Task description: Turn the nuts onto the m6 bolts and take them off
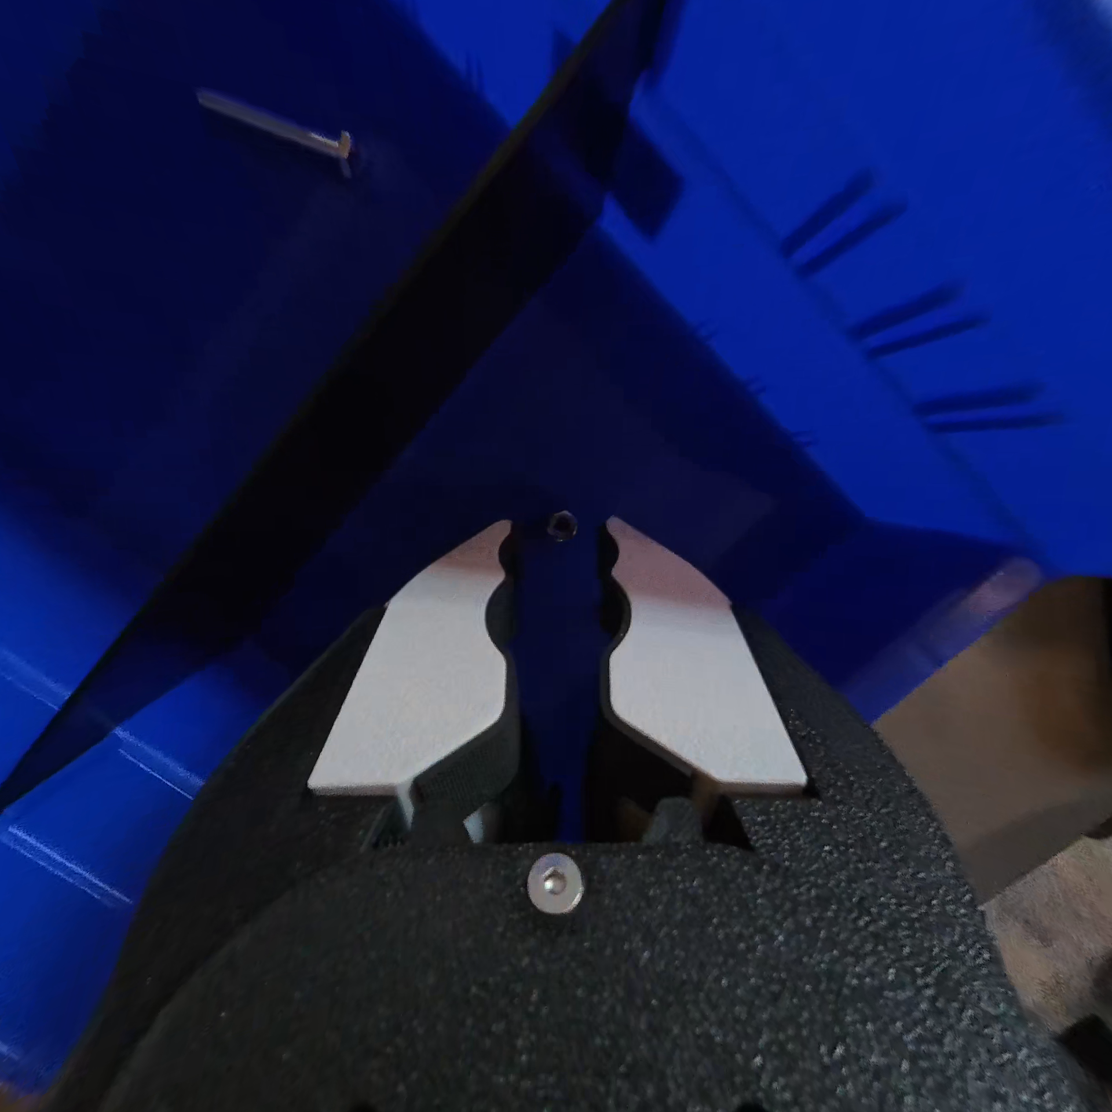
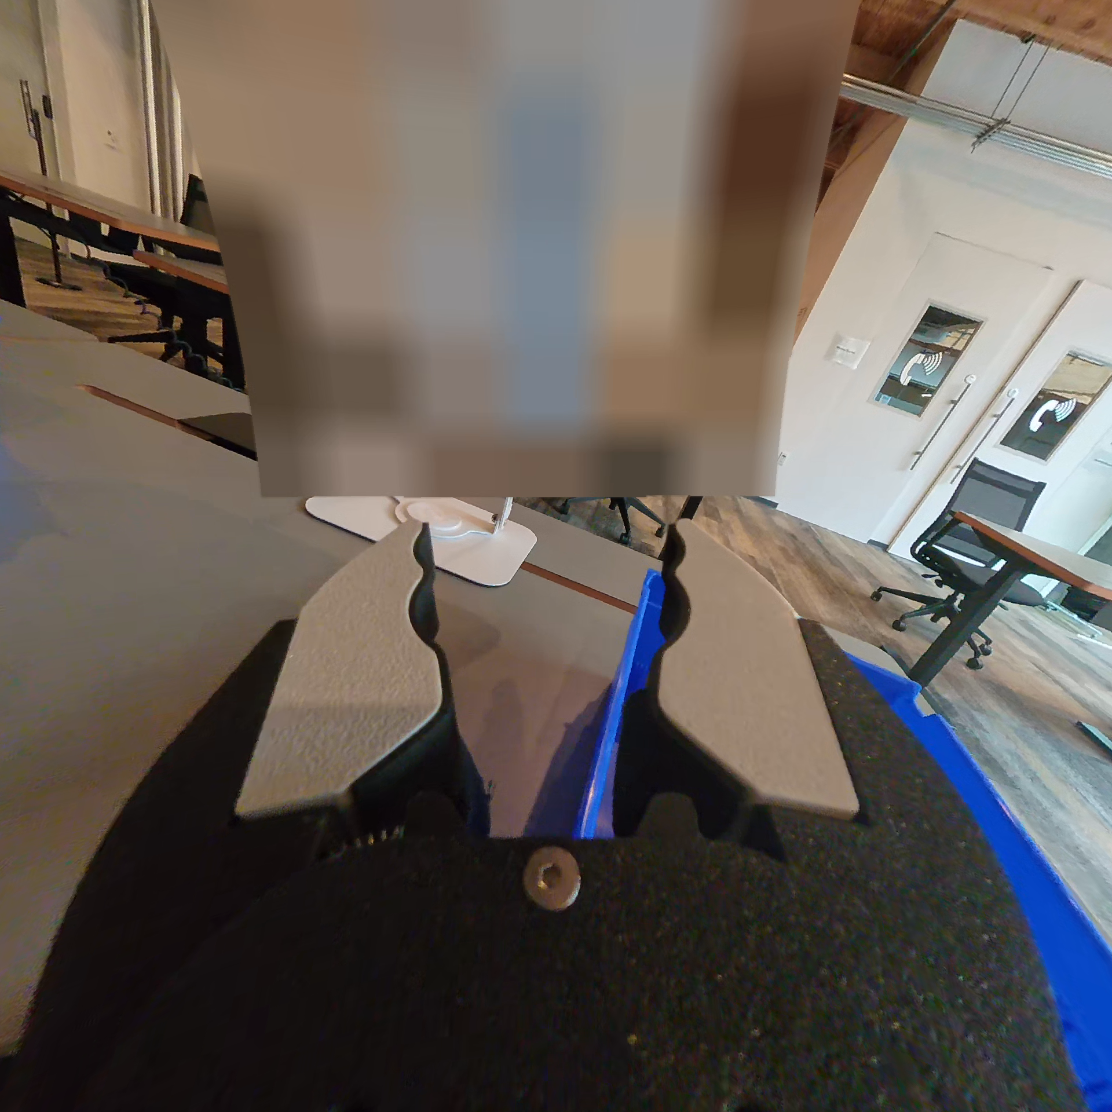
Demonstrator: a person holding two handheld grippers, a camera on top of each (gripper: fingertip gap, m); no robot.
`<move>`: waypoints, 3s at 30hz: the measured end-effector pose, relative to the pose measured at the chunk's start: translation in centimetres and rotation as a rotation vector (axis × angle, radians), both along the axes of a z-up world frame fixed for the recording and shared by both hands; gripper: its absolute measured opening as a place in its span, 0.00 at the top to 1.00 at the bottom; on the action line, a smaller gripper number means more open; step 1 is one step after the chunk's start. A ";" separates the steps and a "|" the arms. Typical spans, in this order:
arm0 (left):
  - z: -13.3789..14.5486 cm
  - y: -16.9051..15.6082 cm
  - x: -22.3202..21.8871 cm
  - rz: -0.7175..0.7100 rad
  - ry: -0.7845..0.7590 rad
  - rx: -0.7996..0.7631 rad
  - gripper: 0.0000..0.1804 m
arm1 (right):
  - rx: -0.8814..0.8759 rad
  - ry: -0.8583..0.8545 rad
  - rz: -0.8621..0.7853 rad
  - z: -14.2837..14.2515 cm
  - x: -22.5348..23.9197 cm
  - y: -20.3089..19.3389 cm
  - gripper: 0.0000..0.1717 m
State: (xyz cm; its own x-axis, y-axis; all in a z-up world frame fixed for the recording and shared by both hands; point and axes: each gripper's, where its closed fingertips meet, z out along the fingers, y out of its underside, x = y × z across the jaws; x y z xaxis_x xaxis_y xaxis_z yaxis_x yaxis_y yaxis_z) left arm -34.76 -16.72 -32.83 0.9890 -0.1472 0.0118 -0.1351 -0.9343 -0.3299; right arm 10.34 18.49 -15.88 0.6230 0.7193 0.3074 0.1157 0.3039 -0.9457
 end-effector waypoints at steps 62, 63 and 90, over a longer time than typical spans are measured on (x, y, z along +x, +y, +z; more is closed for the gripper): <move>-1.6 16.6 29.7 -0.727 0.072 0.053 0.86 | -0.003 -0.053 0.081 -1.1 -1.3 -1.3 0.59; -1.3 16.6 29.7 -0.720 0.070 0.064 0.86 | -0.004 -0.054 0.081 -1.1 -1.3 -1.2 0.59; -2.1 11.5 20.7 -0.288 0.010 -0.062 0.80 | 0.005 -0.087 0.079 -1.6 -1.6 -1.3 0.59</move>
State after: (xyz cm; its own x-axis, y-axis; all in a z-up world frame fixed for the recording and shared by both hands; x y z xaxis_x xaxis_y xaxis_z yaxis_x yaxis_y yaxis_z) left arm -14.09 -5.22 -34.88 0.9070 -0.4207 0.0198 -0.4003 -0.8756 -0.2705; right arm 8.76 17.20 -17.49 0.5353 0.7636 0.3609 0.1724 0.3195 -0.9318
